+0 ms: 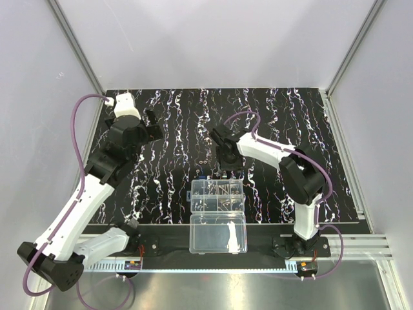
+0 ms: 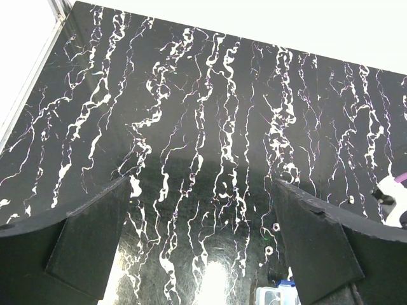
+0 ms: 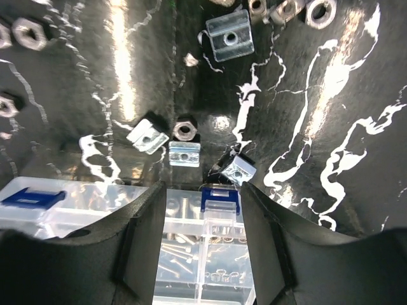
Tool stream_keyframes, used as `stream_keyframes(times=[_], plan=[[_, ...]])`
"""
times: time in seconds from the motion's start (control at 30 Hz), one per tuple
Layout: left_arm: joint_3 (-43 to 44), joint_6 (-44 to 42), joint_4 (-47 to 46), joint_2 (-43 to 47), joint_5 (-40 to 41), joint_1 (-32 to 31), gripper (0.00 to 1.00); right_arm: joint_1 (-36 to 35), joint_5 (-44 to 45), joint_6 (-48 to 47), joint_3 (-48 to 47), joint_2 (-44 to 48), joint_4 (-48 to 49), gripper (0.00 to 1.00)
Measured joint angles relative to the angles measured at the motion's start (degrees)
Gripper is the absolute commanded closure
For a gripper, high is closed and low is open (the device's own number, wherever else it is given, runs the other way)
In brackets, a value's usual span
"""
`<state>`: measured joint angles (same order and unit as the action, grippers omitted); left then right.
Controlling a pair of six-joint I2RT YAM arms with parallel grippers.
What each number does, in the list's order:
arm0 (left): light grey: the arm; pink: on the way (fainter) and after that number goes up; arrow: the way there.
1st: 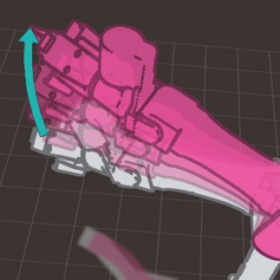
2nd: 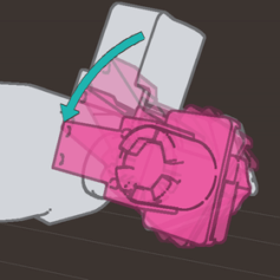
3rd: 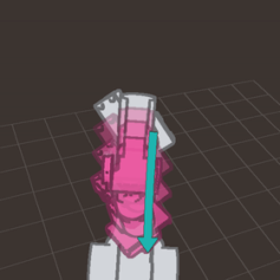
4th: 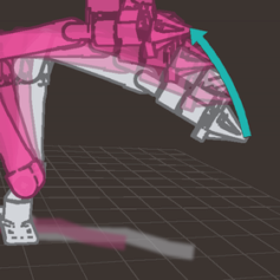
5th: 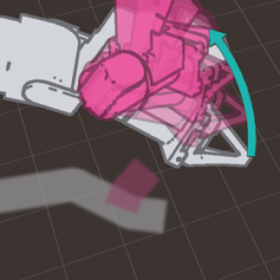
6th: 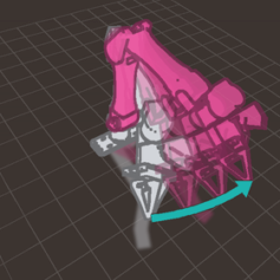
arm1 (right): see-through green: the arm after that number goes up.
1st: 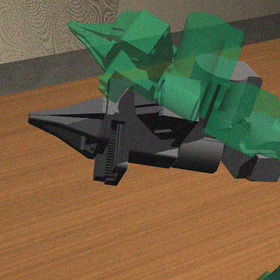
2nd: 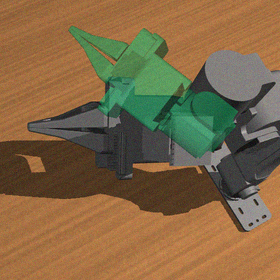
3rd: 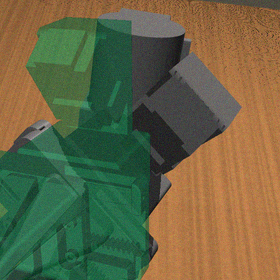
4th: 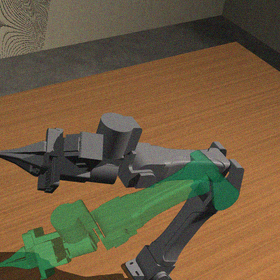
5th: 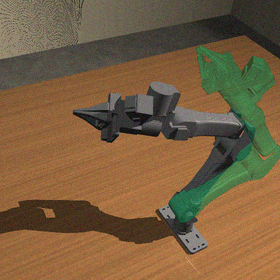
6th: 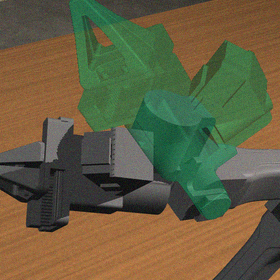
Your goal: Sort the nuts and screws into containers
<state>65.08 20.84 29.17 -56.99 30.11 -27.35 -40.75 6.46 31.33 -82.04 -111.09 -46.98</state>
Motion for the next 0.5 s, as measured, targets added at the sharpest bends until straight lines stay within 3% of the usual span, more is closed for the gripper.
stream_keyframes(times=[0.33, 0.5], plan=[[-0.1, 0.0, -0.5, -0.9, -0.4, 0.0, 0.01, 0.0, -0.6, 0.6, 0.3, -2.4, 2.7, 0.44], [-0.3, 0.0, -0.6, -1.2, -0.6, 0.0, 0.01, 0.0, -1.2, 0.3, -1.2, -4.3, 2.8, 0.51]])
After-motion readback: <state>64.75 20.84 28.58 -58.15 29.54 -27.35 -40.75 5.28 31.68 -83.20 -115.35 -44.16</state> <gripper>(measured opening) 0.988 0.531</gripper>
